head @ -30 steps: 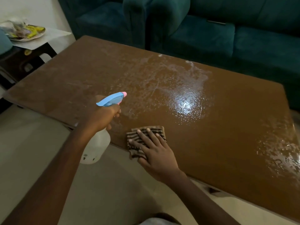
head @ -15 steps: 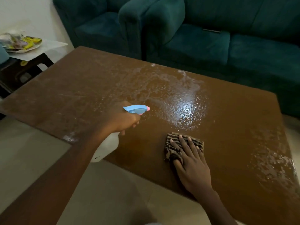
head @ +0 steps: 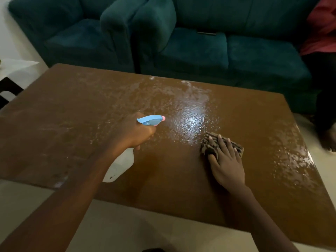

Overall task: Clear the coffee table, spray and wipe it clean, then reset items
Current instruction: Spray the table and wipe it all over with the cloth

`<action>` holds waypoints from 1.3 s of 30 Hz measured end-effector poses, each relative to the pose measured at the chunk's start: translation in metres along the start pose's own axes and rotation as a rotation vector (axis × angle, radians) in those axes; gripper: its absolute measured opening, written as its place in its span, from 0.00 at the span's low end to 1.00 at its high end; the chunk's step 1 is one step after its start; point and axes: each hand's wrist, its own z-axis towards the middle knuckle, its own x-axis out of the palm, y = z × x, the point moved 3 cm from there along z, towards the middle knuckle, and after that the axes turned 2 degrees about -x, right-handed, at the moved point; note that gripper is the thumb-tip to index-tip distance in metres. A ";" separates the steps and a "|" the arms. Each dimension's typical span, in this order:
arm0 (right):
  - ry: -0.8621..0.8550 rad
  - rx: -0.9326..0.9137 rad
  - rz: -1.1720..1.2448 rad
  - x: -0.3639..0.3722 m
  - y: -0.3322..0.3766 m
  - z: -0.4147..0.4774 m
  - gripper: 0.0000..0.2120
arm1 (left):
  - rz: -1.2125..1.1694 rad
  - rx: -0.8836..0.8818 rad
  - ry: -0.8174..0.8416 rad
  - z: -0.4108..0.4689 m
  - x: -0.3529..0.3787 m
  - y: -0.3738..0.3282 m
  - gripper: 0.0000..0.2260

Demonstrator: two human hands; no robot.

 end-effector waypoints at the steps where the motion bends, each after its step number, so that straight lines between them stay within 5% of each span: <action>1: -0.015 0.025 0.007 0.000 0.008 0.016 0.26 | -0.014 0.006 -0.002 0.002 -0.004 0.003 0.06; 7: 0.036 -0.131 -0.018 0.014 0.111 0.092 0.27 | -0.096 0.016 -0.059 0.013 -0.027 0.023 0.03; 13: 0.066 -0.432 -0.066 0.029 0.128 0.035 0.28 | -0.120 0.011 -0.069 0.027 -0.040 0.034 0.07; 23: -0.038 -0.008 -0.021 0.002 0.050 0.083 0.28 | -0.168 -0.031 -0.024 0.050 -0.028 0.025 0.08; 32: 0.079 -0.454 -0.066 0.018 0.118 0.088 0.29 | -0.147 -0.060 -0.084 0.065 -0.028 0.005 0.06; 39: 0.039 -0.251 -0.024 0.004 0.051 0.056 0.28 | 0.020 -0.025 -0.030 0.087 -0.011 -0.036 0.06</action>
